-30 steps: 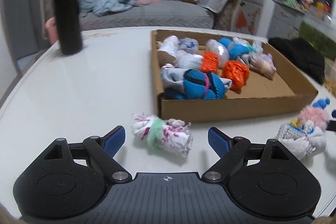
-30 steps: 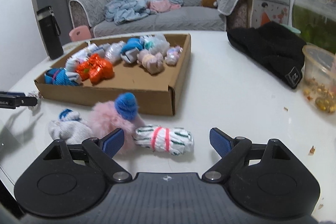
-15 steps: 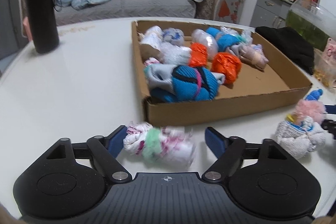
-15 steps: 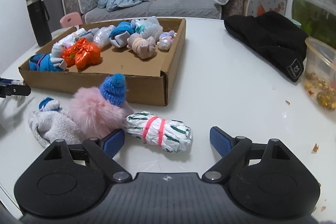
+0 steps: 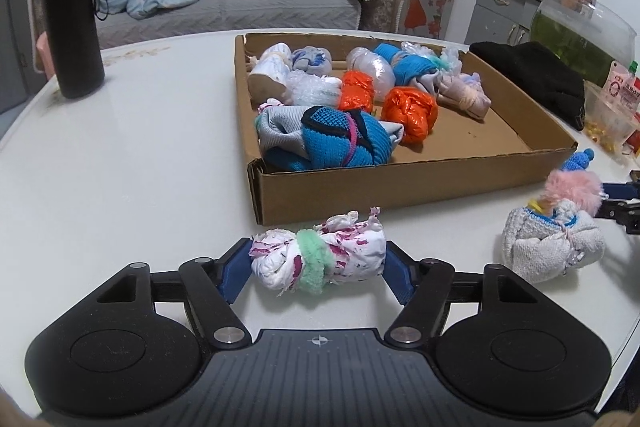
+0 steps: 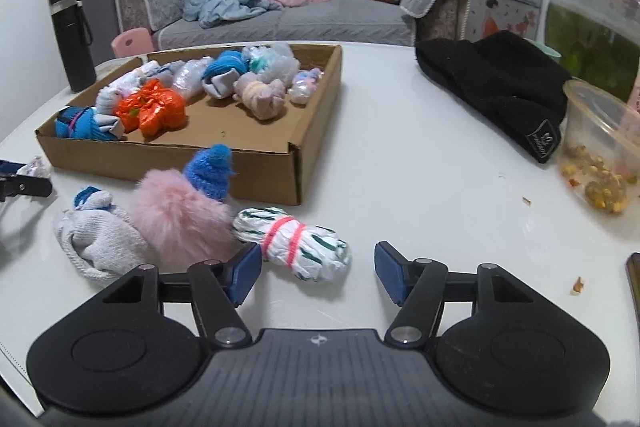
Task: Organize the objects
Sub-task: 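Move both tools toward the remaining bundles on the table, then grasp pink-white tie-dye bundle with left tool while right grasps green-striped bundle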
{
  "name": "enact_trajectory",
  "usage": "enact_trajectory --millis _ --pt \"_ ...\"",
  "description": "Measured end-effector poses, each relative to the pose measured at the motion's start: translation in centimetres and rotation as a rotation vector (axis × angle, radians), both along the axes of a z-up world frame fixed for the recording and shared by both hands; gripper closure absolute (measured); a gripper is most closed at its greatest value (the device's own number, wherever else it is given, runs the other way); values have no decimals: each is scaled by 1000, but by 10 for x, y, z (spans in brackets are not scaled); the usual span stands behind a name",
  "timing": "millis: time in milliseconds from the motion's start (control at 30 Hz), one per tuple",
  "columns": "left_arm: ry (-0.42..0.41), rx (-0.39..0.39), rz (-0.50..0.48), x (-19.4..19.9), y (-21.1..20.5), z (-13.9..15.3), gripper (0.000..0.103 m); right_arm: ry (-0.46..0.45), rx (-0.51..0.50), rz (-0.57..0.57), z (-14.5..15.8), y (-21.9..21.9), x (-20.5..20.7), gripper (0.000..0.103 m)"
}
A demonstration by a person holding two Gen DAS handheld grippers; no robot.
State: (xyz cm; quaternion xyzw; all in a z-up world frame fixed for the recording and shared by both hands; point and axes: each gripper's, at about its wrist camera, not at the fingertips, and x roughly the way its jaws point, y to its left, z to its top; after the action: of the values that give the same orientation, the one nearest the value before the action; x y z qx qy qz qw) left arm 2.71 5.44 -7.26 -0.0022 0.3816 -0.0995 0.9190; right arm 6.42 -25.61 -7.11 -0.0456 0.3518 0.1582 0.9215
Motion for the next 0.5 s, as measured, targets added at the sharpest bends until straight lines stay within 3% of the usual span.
enact_trajectory --millis 133,333,400,467,500 --pt "-1 -6 15 -1 2 -1 26 22 43 -21 -1 0 4 24" --pt "-8 -4 11 -2 1 -2 22 45 59 -39 -6 7 15 20" --pt "-10 3 10 -2 0 -2 21 35 39 -39 -6 9 13 25" --pt "-11 6 11 -3 0 -2 20 25 14 -38 -5 7 10 45" --pt "-11 3 11 -3 0 -2 20 27 13 -37 -4 3 9 47"
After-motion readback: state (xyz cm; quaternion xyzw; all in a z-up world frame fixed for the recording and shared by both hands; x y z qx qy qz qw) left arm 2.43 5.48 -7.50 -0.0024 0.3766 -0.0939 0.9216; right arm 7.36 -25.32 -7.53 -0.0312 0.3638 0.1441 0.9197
